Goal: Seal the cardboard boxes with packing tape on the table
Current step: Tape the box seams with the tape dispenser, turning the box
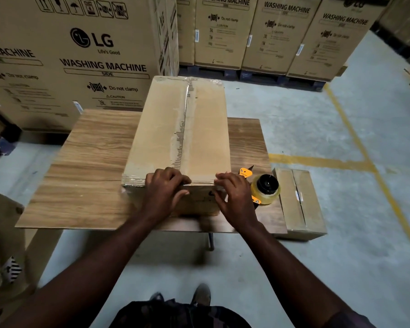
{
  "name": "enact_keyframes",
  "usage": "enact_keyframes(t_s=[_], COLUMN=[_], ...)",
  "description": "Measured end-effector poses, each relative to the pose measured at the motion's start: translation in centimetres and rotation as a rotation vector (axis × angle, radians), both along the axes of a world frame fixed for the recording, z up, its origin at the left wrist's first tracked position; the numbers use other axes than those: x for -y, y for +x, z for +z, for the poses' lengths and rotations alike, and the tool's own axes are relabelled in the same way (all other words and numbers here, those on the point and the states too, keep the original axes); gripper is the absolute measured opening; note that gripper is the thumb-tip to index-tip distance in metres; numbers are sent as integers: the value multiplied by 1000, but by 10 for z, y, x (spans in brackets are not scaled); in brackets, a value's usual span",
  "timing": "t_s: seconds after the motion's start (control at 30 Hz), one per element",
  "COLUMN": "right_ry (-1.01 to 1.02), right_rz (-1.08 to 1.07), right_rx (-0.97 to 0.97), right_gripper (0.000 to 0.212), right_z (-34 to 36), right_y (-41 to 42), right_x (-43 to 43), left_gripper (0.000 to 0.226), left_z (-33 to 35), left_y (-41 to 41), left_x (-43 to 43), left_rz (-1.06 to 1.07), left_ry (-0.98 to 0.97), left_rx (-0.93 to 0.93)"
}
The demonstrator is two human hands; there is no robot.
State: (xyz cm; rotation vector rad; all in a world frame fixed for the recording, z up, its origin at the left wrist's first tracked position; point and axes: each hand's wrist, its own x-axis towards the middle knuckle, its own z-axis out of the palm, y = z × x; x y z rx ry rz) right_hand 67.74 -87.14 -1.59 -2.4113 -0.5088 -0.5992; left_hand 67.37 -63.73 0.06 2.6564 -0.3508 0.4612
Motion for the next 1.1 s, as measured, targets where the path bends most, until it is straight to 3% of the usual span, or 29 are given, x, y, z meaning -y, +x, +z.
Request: enact_keyframes(t_s=[0.13,0.33,0.4,0.47,0.6,0.83,1.1], right_ry=[-110,-105,-137,-165,-161,-124,-143], right_rz=[-74,-22,-29,-43,25,-22,6], right_rx=[-22,-12,-22,-32,-58,-107,-138], right_gripper=[24,17,29,27,17,28,22], right_z=[15,11,10,17,28,14,28], right_y=[-1,0,-3,-4,3,-4,6], right_x=[-20,-30,-26,-32,-59,-65,-96], left_gripper=[35,20,30,38,18,39,22], left_z=[5,10,11,15,20,9,13], left_y=[-2,0,1,1,-3,-7,-2], left_x=[1,1,-1,-6,-26,-71,-73], left_rz=[4,19,-11,-50,4,-50,-50], left_ry=[-23,-90,-76,-68,-115,-53,-111], left_rx=[-54,-113,-148,-174,-72,-88,-109])
